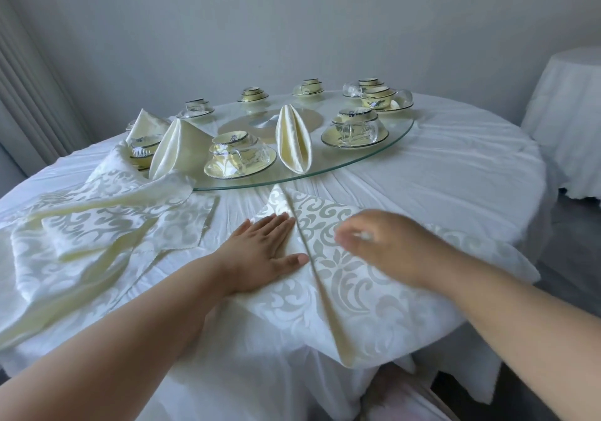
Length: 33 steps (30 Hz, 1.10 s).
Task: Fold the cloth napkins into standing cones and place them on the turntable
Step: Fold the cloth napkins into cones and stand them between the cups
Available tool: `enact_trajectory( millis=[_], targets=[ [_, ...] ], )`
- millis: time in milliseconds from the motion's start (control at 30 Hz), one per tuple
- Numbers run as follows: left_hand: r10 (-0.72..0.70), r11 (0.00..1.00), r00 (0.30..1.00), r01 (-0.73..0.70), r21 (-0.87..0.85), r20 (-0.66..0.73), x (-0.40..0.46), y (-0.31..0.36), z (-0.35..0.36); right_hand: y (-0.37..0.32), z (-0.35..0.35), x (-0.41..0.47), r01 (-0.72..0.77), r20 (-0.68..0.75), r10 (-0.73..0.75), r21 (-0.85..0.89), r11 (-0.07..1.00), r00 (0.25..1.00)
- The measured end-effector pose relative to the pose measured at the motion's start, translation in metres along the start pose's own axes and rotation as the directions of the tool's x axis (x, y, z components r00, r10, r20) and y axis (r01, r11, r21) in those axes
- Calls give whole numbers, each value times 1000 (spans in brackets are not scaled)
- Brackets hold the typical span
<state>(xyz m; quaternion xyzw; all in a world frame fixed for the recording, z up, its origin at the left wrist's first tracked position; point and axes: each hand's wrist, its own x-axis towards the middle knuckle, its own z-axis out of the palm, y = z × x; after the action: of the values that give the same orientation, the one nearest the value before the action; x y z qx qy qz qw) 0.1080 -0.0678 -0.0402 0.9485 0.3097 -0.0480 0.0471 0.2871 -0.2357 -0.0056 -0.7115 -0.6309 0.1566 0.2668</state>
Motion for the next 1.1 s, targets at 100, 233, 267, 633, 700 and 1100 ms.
enact_trajectory(
  millis=[100, 233, 267, 633, 700, 1100],
  targets=[
    [-23, 1000, 997, 22, 12, 68, 0, 4, -8, 31, -21, 34, -257, -102, 241, -208, 944, 965],
    [-87, 994, 981, 74, 78, 176, 8, 14, -21, 55, -39, 55, -443, -20, 472, -382, 811, 881],
    [-94, 993, 976, 79, 82, 198, 9, 16, -24, 57, -42, 59, -451, 23, 498, -388, 804, 867],
    [-53, 999, 977, 54, 0, 207, 11, 11, -18, 96, -103, 20, -440, 537, 426, -110, 891, 728],
    [-41, 999, 982, 46, -23, 187, 11, 10, -15, 108, -114, 13, -413, 598, 347, -30, 910, 723],
    [-28, 997, 991, 37, -62, 131, 9, 8, -8, 47, -56, 103, -642, 522, 374, 611, 464, 767]
  ],
)
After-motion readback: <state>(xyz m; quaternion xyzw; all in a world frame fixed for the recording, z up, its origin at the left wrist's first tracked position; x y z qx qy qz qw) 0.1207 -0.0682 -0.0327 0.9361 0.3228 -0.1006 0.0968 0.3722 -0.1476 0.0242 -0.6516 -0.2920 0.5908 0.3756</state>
